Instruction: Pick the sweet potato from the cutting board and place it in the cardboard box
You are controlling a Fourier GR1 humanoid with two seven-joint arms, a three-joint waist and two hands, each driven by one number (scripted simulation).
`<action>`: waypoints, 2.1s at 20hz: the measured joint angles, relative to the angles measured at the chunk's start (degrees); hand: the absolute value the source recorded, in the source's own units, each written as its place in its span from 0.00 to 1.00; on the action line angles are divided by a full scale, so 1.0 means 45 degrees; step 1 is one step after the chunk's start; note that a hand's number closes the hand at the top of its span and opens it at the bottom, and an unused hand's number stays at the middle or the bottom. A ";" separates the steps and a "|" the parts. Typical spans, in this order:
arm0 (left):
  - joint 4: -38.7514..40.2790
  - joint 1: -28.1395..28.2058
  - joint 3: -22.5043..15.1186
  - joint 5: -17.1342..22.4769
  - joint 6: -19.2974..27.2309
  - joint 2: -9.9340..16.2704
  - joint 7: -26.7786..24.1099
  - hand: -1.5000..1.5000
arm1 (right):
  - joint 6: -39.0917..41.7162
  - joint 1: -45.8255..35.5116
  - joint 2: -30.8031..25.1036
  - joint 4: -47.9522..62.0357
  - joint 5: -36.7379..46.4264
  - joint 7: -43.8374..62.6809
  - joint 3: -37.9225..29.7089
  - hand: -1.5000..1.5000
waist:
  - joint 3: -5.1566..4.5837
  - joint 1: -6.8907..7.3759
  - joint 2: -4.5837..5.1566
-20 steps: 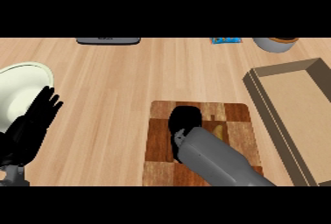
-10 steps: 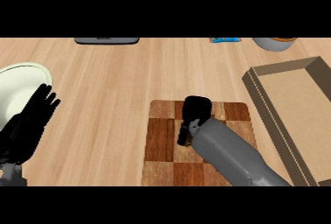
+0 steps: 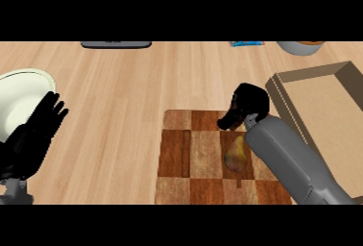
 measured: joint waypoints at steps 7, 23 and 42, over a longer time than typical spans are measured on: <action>0.0085 0.0120 0.0081 -0.0251 -0.0059 -0.0199 -0.0169 0.50 | 0.0322 -0.0570 -0.0585 -0.3021 0.1079 0.1176 -0.0175 1.00 | -0.0009 -0.0123 -0.0066; -0.0142 0.0251 0.0409 -0.0307 -0.0231 -0.0236 0.0060 0.50 | 0.1710 -0.1835 -0.2690 -0.7284 0.3863 0.3021 -0.2844 1.00 | -0.0014 -0.0172 -0.0080; 0.0114 -0.0087 0.0910 -0.0626 -0.0870 -0.0562 0.0234 0.50 | 0.0710 0.1146 -0.4266 -0.5495 0.3985 -0.0827 -0.6579 1.00 | 0.0001 0.0029 0.0015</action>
